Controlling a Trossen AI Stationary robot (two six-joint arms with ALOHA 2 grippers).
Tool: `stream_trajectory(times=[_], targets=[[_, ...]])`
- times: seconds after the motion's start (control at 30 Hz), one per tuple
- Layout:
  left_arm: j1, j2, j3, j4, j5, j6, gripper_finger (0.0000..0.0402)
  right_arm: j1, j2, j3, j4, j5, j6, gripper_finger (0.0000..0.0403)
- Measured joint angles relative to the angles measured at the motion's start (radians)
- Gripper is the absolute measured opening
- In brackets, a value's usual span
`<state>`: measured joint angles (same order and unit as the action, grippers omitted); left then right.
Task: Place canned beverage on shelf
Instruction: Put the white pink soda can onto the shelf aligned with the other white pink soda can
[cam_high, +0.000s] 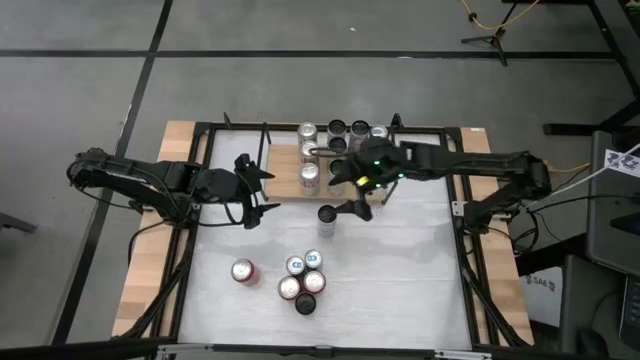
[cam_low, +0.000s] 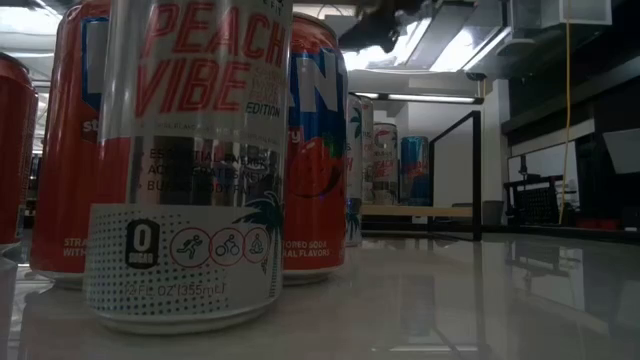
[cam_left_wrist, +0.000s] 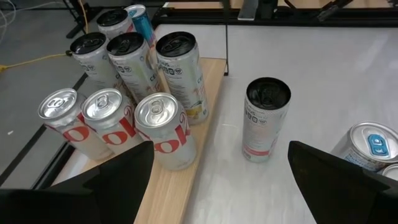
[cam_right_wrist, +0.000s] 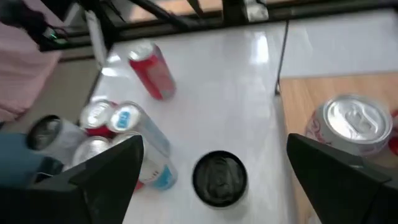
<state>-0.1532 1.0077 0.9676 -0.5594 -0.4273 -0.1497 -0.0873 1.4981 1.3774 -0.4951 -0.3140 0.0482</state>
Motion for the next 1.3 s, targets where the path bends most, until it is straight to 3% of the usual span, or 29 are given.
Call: stream_trajectory(times=[0.33,1.17,1.3], targets=[[0.000,0.000,0.000,0.000,0.002,-0.001,0.0363,0.065,0.134,0.030,-0.042,0.164,-0.053,0.0392],[0.000,0.000,0.000,0.000,0.002,-0.006,0.0363,0.083,0.191,0.030,-0.052,0.155,-0.053,0.0392],[0.000,0.000,0.000,0.000,0.002,-0.006,0.0363,0.083,0.191,0.030,-0.054,0.101,-0.052,0.0392]])
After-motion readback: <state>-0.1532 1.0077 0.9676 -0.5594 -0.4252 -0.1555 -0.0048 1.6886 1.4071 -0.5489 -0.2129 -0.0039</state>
